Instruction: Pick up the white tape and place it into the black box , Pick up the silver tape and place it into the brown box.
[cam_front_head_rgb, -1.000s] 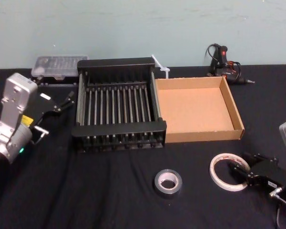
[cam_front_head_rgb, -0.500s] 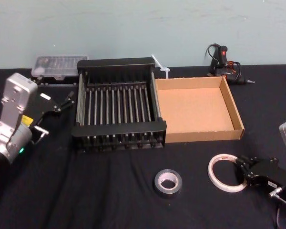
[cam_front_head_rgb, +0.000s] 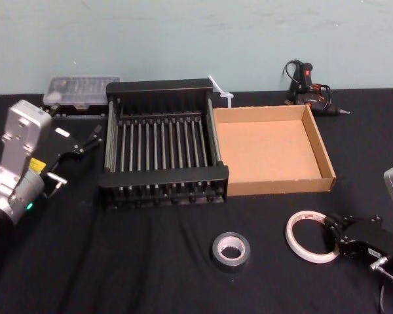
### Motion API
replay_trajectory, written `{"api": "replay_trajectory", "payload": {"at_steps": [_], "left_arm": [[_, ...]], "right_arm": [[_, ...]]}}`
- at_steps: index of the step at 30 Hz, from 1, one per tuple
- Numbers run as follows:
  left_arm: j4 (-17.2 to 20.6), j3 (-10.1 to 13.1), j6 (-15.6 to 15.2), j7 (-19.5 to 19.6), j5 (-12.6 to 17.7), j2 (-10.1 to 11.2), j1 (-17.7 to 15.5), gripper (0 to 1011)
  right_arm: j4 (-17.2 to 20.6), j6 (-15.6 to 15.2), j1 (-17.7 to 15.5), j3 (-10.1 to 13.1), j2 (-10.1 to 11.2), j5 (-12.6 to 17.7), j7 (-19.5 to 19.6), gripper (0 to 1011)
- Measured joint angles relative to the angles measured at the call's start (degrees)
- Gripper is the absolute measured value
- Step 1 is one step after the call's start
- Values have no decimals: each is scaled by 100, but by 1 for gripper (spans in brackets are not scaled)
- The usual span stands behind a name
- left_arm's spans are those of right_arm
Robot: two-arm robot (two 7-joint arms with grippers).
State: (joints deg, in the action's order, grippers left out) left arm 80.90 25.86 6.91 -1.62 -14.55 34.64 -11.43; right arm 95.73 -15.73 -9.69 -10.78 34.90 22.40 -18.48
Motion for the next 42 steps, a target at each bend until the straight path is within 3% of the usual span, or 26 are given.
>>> {"api": "replay_trajectory", "payload": {"at_steps": [6,15,21,32,42], "left_arm": [[0,0,0,0,0,0,0,1001],[0,0,0,0,0,0,0,1001],[0,0,0,0,0,0,0,1001],[0,0,0,0,0,0,0,1001],[0,0,0,0,0,0,0,1001]], "right_arm": [[58,107,-26,0,50,-39,-143,80],[367,315,-99,121,166,137,-400,80],[503,368,30,144,195,174,-406,80],[269,260,762,-177,73,-150,-305,80],[-95,126,1564,-540,-218,-523,-318,80]]}}
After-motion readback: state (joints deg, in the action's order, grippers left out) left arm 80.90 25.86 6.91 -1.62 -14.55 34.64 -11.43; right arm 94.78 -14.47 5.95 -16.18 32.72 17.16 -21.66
